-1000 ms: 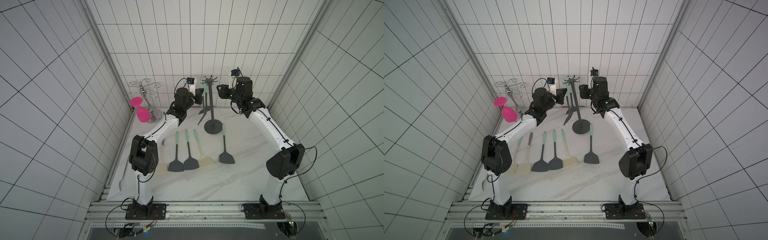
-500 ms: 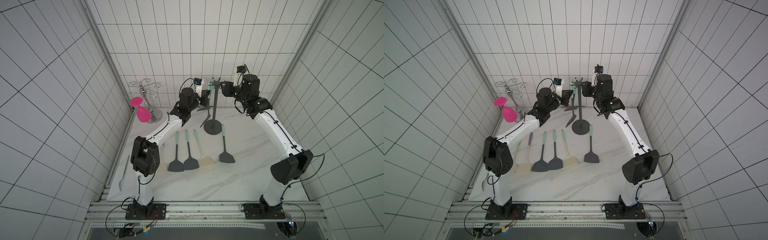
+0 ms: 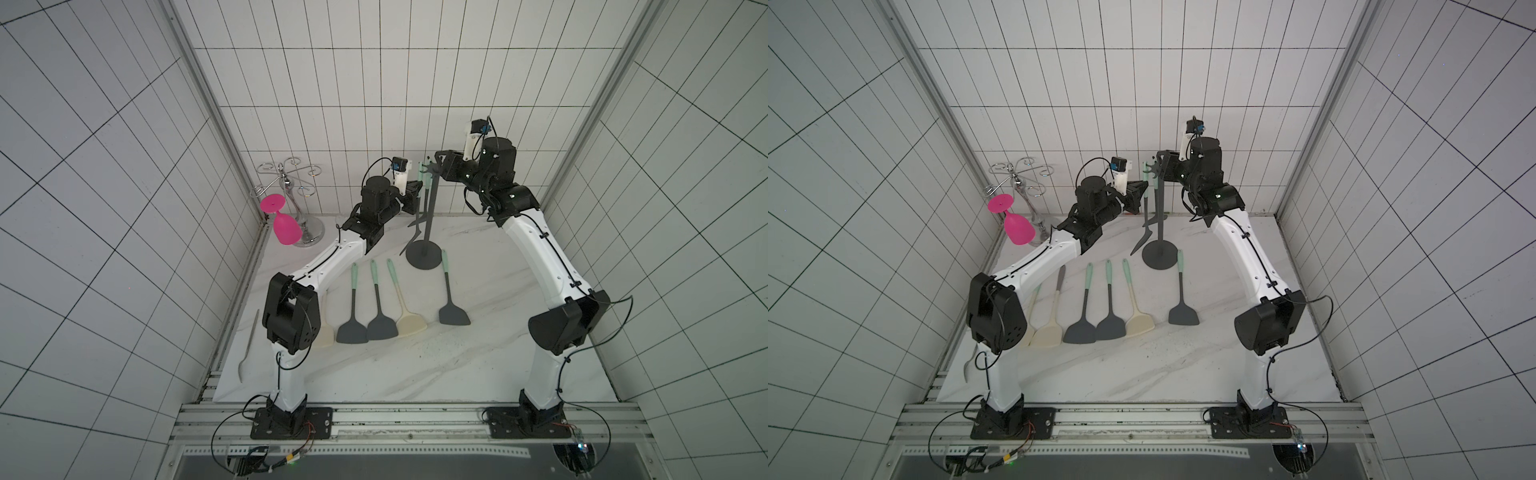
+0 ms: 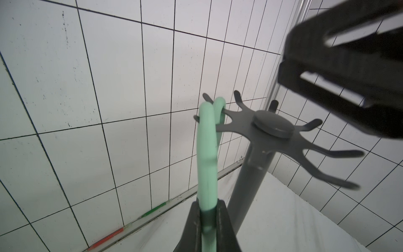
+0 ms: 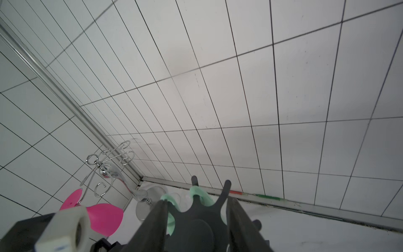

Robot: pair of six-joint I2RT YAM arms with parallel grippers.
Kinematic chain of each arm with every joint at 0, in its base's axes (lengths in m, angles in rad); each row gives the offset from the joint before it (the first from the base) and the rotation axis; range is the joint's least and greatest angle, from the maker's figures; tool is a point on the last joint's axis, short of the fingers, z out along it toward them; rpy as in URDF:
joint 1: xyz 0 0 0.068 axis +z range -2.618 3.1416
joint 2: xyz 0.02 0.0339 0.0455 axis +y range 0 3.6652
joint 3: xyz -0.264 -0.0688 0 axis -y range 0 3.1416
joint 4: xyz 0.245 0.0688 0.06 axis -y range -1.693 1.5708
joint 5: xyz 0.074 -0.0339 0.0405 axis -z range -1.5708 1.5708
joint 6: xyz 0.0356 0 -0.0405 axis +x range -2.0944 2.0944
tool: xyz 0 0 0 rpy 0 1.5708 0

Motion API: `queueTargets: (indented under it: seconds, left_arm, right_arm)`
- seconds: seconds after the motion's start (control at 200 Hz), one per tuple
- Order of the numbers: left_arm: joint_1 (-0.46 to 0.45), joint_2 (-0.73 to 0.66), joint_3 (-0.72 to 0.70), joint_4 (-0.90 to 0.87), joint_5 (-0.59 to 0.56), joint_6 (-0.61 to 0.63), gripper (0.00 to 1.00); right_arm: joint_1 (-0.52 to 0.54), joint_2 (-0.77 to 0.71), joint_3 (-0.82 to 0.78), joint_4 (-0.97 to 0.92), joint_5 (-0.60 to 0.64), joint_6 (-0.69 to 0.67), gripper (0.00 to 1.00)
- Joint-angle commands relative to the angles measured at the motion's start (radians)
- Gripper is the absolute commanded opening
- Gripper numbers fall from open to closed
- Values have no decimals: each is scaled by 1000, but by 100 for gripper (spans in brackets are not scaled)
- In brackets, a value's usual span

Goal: Take the spatula off the kitchen utensil rack
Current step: Take off the spatula from the rack.

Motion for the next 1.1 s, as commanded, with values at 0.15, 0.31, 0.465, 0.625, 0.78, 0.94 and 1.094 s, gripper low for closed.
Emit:
queueTargets:
  seconds: [0.15, 0.31, 0.465, 0.625, 0.78, 0.94, 1.094]
  left_arm:
    - [0, -59, -1, 92, -16, 70, 0]
    - [4, -59, -8, 76, -3, 201, 0]
    - [27, -69, -48, 93, 8, 313, 0]
    - [66, -67, -43, 114, 54, 288, 0]
    - [77, -72, -41, 160, 103, 297, 0]
    - [79, -75, -46, 203, 86, 286, 0]
    - [79, -75, -58, 208, 40, 304, 0]
  right_arm:
    - [7, -6, -78, -81, 13, -24, 46]
    - [4, 0, -100, -117, 22, -49, 46]
    - [-1, 26, -72, -155, 9, -60, 46]
    - [-2, 54, -54, -181, -10, -62, 46]
    - [-2, 77, -37, -205, -18, -65, 46]
    - [-4, 90, -28, -220, -18, -68, 46]
    - [-4, 90, -34, -239, -10, -76, 46]
